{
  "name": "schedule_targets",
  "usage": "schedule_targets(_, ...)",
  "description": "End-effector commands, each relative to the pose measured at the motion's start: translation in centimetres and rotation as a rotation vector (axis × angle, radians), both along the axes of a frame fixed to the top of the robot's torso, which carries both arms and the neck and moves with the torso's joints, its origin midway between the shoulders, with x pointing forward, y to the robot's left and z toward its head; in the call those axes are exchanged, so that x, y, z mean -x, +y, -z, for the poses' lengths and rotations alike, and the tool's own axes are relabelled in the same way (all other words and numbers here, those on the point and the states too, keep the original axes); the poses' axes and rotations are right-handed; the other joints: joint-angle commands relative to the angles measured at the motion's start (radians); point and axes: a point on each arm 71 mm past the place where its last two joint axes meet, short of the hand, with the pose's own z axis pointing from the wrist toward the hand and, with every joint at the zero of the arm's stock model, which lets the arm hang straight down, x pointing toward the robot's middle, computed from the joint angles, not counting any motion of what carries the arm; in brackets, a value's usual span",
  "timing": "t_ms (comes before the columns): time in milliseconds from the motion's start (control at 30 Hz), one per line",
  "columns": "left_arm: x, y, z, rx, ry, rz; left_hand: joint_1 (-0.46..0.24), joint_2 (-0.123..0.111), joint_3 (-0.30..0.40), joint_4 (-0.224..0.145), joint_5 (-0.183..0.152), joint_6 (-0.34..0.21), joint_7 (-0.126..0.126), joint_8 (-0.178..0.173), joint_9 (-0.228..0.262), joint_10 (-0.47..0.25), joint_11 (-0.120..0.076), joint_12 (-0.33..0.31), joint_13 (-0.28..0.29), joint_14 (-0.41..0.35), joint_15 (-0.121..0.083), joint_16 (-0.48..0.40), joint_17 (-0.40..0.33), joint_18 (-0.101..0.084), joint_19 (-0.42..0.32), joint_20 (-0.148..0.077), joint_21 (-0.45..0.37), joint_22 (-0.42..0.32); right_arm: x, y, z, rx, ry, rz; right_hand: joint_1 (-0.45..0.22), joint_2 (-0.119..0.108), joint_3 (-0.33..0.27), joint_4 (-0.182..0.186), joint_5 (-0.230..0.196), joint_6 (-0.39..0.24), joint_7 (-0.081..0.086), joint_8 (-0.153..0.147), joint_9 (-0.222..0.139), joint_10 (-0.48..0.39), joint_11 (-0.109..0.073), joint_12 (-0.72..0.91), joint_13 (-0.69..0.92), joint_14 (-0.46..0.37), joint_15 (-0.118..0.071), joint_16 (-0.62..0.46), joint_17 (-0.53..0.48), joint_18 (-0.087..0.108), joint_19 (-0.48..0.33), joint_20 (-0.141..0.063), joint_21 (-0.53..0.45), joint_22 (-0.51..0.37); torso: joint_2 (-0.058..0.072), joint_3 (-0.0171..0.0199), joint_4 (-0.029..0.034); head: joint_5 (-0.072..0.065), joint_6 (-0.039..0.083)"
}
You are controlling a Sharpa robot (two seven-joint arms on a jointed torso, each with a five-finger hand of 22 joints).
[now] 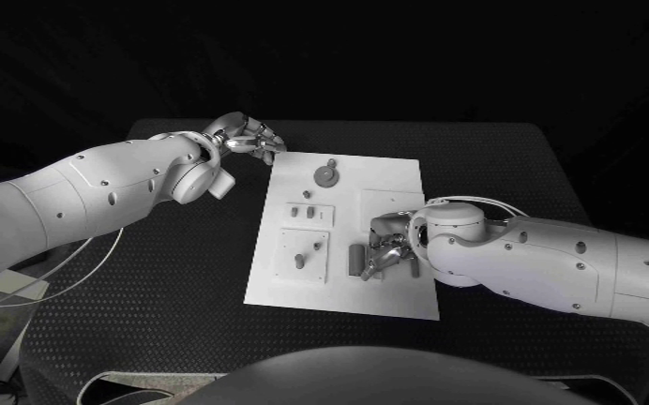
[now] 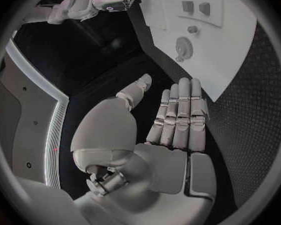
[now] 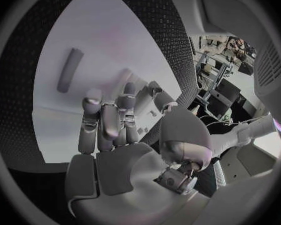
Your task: Assemble the parts on the task board
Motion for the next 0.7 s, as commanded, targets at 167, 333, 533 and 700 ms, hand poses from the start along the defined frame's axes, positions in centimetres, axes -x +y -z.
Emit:
schedule_targets(167, 0.0, -0.2, 0.0, 0.008, 0.003, 0.014, -0.006, 0.003, -0.002, 0.007, 0.006, -0.009, -0.001, 0.004, -0.001, -0.006, -0.002, 0.004, 0.001, 0.007, -0.002, -0.006, 0.001, -0.001, -0.005, 0.002, 0.001, -0.002, -0.3, -0.5, -0.1, -0.004, -0.008, 0.02, -0.004, 0.012, 0.002, 0.009, 0.004, 0.007, -0.001, -0.002, 0.002, 0.008, -0.001, 0.004, -0.001, 0.003, -0.001, 0.002, -0.003, 0.013, 0.006, -0.004, 0.005, 0.016, 0.0, -0.0005, 0.0004, 0.0, 0.0)
schedule_targets(333, 0.0, -0.1, 0.0, 0.007, 0.004, 0.013, -0.006, 0.003, -0.002, 0.007, 0.006, -0.009, -0.001, 0.004, -0.001, -0.006, -0.002, 0.004, 0.001, 0.007, -0.002, -0.007, 0.002, -0.001, -0.005, 0.002, 0.001, -0.002, 0.0, -1.3, -0.2, -0.029, 0.02, 0.057, -0.009, 0.005, -0.001, 0.009, 0.004, 0.005, 0.0, -0.005, 0.002, 0.006, 0.0, 0.001, -0.002, -0.002, -0.001, -0.002, -0.011, 0.013, 0.005, -0.004, 0.005, 0.015, 0.0, -0.0005, -0.0004, -0.001, 0.0)
schedule_targets(533, 0.0, 0.0, 0.0, 0.006, 0.005, 0.011, -0.006, 0.003, -0.002, 0.006, 0.006, -0.009, -0.001, 0.004, -0.001, -0.006, -0.002, 0.004, 0.001, 0.007, -0.003, -0.007, 0.002, -0.001, -0.005, 0.002, 0.0, -0.002, 0.1, -2.4, -1.1, -0.074, 0.089, 0.106, -0.01, -0.006, 0.0, 0.006, 0.004, 0.0, 0.001, -0.011, 0.003, 0.003, 0.001, -0.001, -0.002, -0.006, -0.003, -0.005, -0.017, 0.013, 0.004, -0.005, 0.003, 0.015, 0.0, -0.0001, -0.0005, -0.001, 0.0)
schedule_targets(700, 0.0, 0.0, 0.0, 0.006, 0.005, 0.011, -0.006, 0.002, -0.002, 0.006, 0.006, -0.009, -0.001, 0.004, -0.001, -0.007, -0.002, 0.005, 0.002, 0.007, -0.003, -0.007, 0.002, -0.001, -0.006, 0.002, 0.0, -0.002, -0.9, -4.0, -2.5, -0.106, 0.085, 0.168, -0.014, -0.023, 0.003, 0.011, 0.004, -0.007, 0.004, -0.019, 0.005, -0.003, 0.004, -0.005, -0.001, -0.012, -0.004, -0.012, -0.027, 0.013, 0.001, -0.006, 0.0, 0.014, -0.001, -0.0009, -0.0023, -0.007, 0.004)
